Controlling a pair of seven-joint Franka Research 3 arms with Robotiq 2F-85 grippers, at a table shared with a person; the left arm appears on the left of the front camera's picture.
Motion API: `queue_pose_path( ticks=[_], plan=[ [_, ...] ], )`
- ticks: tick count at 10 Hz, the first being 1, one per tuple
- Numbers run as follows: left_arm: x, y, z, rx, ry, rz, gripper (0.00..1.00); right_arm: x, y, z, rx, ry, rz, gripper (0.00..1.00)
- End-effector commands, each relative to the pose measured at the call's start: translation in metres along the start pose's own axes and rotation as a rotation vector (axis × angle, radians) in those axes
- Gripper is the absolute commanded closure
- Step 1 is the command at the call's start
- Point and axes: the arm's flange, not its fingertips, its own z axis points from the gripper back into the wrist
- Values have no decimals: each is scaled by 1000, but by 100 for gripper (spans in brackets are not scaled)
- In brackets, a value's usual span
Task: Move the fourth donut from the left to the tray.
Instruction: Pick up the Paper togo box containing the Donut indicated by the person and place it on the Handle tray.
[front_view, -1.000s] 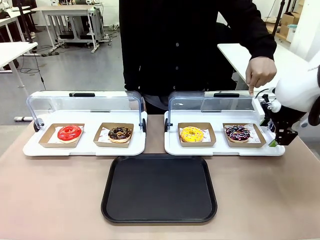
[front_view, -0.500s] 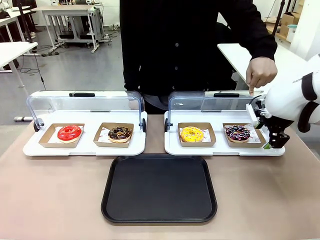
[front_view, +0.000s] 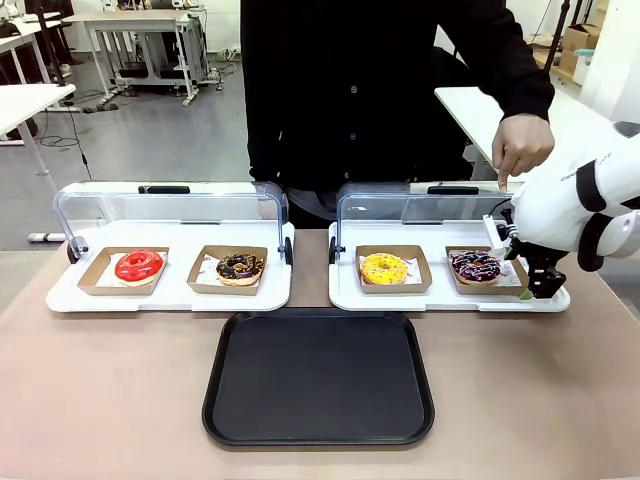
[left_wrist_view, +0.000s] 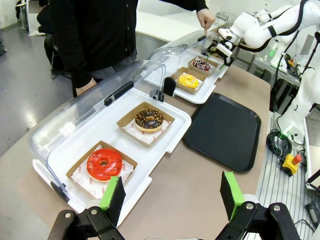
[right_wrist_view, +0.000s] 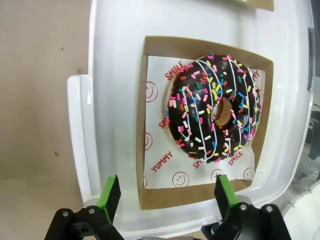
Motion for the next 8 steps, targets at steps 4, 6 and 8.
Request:
queue_pose_path(
  ticks=[4,6,8],
  plan=[
    [1,0,2,-6,-17,-25,0,-1,-10,-10,44,29,-12,60],
    [1,0,2,-6,-17,-25,0,-2,-12,-9,66,13,-4,100],
    [1,0,2,-6,-17,-25,0,-3,-11,-7,84,16,-4,100]
  ],
)
